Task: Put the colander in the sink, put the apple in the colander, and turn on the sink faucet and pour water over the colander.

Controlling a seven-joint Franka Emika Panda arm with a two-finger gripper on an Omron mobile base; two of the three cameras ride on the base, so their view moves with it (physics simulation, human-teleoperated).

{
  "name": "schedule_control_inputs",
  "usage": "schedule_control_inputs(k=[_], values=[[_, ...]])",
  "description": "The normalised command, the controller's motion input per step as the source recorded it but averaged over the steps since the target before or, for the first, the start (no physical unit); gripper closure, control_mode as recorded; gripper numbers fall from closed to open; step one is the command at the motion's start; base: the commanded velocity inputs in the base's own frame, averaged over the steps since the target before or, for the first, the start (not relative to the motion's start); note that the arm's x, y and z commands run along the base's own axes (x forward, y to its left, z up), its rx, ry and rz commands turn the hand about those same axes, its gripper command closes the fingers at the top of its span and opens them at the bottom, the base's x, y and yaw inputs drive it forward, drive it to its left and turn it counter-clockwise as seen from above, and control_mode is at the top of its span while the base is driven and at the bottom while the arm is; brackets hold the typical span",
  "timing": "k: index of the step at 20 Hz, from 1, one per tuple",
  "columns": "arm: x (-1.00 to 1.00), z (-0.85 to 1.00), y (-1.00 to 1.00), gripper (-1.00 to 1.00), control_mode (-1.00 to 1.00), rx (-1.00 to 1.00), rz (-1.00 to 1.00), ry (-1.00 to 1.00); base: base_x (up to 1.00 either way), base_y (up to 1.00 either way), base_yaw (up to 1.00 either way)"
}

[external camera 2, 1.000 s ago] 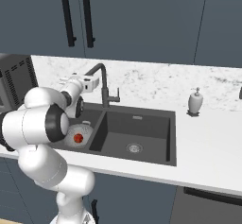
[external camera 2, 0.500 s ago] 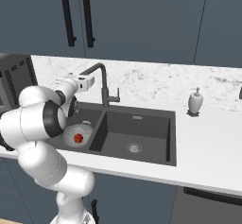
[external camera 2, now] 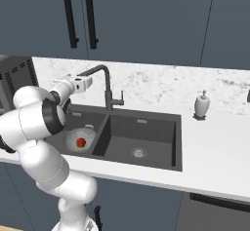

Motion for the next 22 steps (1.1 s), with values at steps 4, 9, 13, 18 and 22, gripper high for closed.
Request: schedule_control_inputs(k=[4, 9, 13, 18, 22], values=[[0.07, 0.00, 0.39, -1.00, -1.00, -0.02, -0.04, 0.00, 0.00, 0.00, 0.00], [0.09, 0.00, 0.36, -1.00, -1.00, -0.01, -0.03, 0.00, 0.00, 0.00, 0.00], [0.03, 0.00, 0.25, -1.00, -1.00, 0.00, -0.02, 0.00, 0.00, 0.00, 0.00], [-0.74, 0.00, 0.00, -1.00, -1.00, 0.00, -0.02, 0.00, 0.00, 0.00, 0.00], [-1.00, 0.00, 0.00, -1.00, -1.00, -0.01, 0.00, 0.00, 0.00, 0.00, 0.00]])
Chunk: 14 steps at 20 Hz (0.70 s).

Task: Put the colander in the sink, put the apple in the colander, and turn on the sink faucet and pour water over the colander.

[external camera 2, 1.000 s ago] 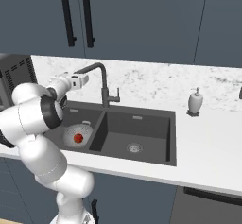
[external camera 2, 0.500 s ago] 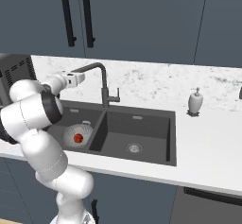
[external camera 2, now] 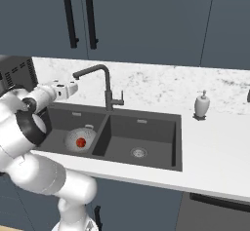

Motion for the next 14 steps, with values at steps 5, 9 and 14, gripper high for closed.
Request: schedule_control_inputs(k=[5, 9, 14], values=[[-0.70, 0.00, -0.76, -1.00, -1.00, 0.00, 0.00, 0.01, 0.00, 0.00, 0.00], [-0.15, -0.07, -1.00, -1.00, -1.00, 0.00, 0.00, 0.06, 0.00, 0.00, 0.00], [0.14, -0.29, -0.99, -1.00, -1.00, 0.01, 0.13, 0.11, 0.00, 0.00, 0.00]])
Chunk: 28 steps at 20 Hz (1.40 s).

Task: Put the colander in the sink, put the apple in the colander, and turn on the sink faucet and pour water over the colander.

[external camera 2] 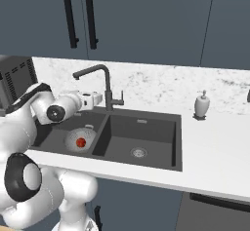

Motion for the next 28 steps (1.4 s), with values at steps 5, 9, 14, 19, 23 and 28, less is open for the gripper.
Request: schedule_control_inputs(k=[5, 9, 14, 19, 23, 28], values=[[0.39, -0.34, -0.92, -1.00, -1.00, 0.00, 0.21, 0.18, 0.00, 0.00, 0.00], [0.44, -0.48, -0.64, -1.00, -1.00, 0.00, 0.21, 0.16, 0.00, 0.00, 0.00], [0.47, -0.44, -0.05, -1.00, -1.00, 0.00, 0.03, 0.12, 0.00, 0.00, 0.00], [0.42, -0.41, 0.00, -1.00, -1.00, 0.00, 0.00, 0.04, 0.00, 0.00, 0.00], [0.51, -0.24, 0.00, -1.00, -1.00, 0.00, 0.00, 0.02, 0.00, 0.00, 0.00], [0.51, -0.13, 0.00, -1.00, -1.00, 0.01, 0.00, 0.02, 0.00, 0.00, 0.00]])
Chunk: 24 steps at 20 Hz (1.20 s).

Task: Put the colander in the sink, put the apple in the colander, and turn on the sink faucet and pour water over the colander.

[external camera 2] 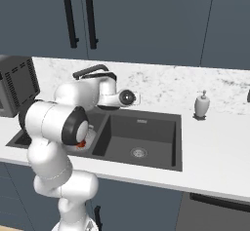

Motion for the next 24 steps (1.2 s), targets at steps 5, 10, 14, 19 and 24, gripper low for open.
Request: schedule_control_inputs(k=[5, 10, 14, 19, 24], values=[[0.47, -0.04, 0.00, -1.00, -1.00, 0.02, 0.00, 0.01, 0.00, 0.00, 0.00], [0.30, -0.05, 0.00, -1.00, -1.00, 0.00, -0.02, 0.00, 0.00, 0.00, 0.00], [0.26, -0.21, 0.00, -1.00, -1.00, 0.00, -0.02, -0.02, 0.00, 0.00, 0.00], [0.04, -0.34, 0.00, -1.00, -1.00, 0.00, 0.00, -0.08, 0.00, 0.00, 0.00], [0.00, -0.39, 0.00, -1.00, -1.00, 0.00, -0.01, -0.06, 0.00, 0.00, 0.00]])
